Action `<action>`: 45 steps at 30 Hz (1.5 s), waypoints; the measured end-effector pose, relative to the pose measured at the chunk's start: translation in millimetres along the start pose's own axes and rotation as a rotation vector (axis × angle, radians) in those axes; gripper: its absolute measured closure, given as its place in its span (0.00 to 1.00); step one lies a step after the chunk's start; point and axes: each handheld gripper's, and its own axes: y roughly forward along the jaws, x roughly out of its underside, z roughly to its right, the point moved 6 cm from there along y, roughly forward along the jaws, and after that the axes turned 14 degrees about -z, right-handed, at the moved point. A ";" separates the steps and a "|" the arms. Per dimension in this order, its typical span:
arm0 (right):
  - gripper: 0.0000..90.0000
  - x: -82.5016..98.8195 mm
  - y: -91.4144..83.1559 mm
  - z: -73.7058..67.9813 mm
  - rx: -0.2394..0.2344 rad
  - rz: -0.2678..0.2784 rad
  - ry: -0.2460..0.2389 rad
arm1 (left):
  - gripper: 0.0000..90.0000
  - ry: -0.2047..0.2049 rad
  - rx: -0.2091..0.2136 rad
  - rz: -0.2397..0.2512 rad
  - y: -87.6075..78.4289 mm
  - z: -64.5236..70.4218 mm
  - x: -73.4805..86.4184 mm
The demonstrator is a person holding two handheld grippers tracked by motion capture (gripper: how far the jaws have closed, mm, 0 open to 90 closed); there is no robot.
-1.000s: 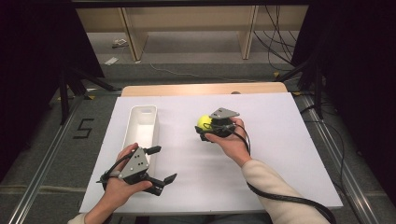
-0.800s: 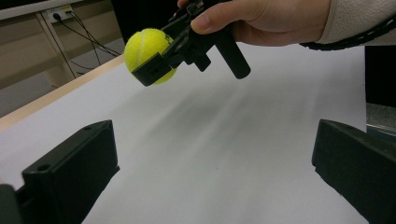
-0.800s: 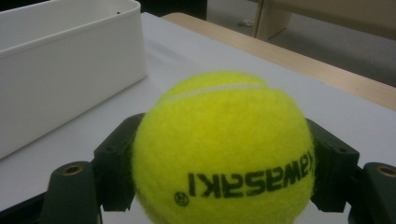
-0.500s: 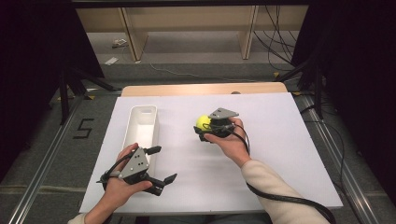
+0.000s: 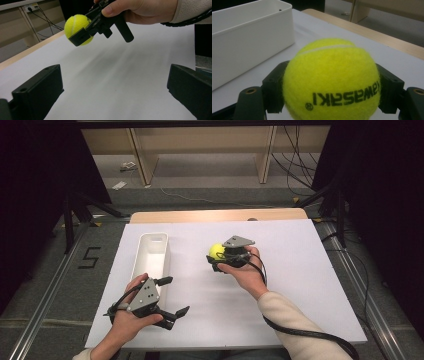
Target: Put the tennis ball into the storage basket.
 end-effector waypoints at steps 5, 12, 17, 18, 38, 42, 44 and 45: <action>0.29 -0.7 -0.3 -1.6 -0.003 0.002 0.001 | 0.00 0.001 0.000 0.000 0.2 0.3 -0.1; 0.29 -1.3 -0.5 -2.2 -0.005 0.002 -0.001 | 0.00 0.002 0.001 0.000 0.3 0.3 0.0; 0.29 -2.0 -0.9 -2.7 -0.006 0.003 -0.001 | 0.00 0.003 0.002 -0.001 0.5 0.5 0.1; 0.29 -2.0 -0.9 -2.9 -0.007 0.003 -0.001 | 0.00 0.003 0.002 -0.001 0.5 0.4 0.1; 0.29 -5.2 -2.2 -7.5 -0.018 0.009 -0.004 | 0.00 0.003 0.002 -0.002 0.6 0.5 0.1; 0.29 -5.9 -2.4 -8.2 -0.019 0.013 -0.007 | 0.00 0.004 0.002 -0.002 0.6 0.5 0.2; 0.29 -6.3 -2.6 -8.5 -0.019 0.014 -0.007 | 0.00 0.003 0.002 -0.002 0.6 0.4 0.1; 0.29 -6.5 -2.7 -8.7 -0.019 0.015 -0.006 | 0.00 0.003 0.002 -0.002 0.6 0.4 0.1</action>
